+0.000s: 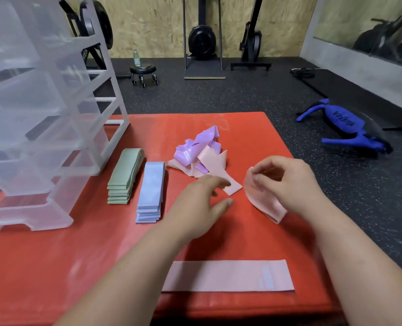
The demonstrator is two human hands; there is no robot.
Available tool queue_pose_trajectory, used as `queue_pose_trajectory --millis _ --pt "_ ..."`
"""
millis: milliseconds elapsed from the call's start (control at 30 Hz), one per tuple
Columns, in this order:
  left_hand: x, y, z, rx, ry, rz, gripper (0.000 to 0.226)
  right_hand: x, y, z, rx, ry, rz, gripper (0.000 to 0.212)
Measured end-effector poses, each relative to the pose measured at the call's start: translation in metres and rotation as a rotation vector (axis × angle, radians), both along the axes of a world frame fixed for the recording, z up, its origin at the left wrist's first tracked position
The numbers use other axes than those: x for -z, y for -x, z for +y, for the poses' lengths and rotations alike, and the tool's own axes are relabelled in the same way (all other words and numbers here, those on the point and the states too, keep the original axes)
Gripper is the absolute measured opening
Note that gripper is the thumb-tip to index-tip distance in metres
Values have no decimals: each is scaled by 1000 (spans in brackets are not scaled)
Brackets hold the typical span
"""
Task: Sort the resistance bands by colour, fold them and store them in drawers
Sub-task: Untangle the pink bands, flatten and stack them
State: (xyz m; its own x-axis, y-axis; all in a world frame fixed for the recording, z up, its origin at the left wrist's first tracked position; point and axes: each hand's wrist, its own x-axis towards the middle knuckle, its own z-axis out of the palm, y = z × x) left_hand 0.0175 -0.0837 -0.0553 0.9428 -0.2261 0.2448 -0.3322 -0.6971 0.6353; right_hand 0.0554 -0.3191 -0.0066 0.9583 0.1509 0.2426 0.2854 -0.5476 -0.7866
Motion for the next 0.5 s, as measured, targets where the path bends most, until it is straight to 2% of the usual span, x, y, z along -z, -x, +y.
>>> queue_pose_trajectory --millis 133,233,333,433,500 --pt "-18 10 -11 16 289 51 55 -18 29 19 -169 -247 16 22" --pt "-25 13 -16 54 401 78 31 -21 41 24 -200 -404 8 28" --pt "-29 18 -16 21 536 103 9 -19 44 24 -119 -446 -63 34" --pt "-33 20 -10 -12 554 51 10 -17 46 22 -112 -483 22 39" --pt "-35 22 -6 -6 577 63 13 -15 48 21 -192 -420 123 29"
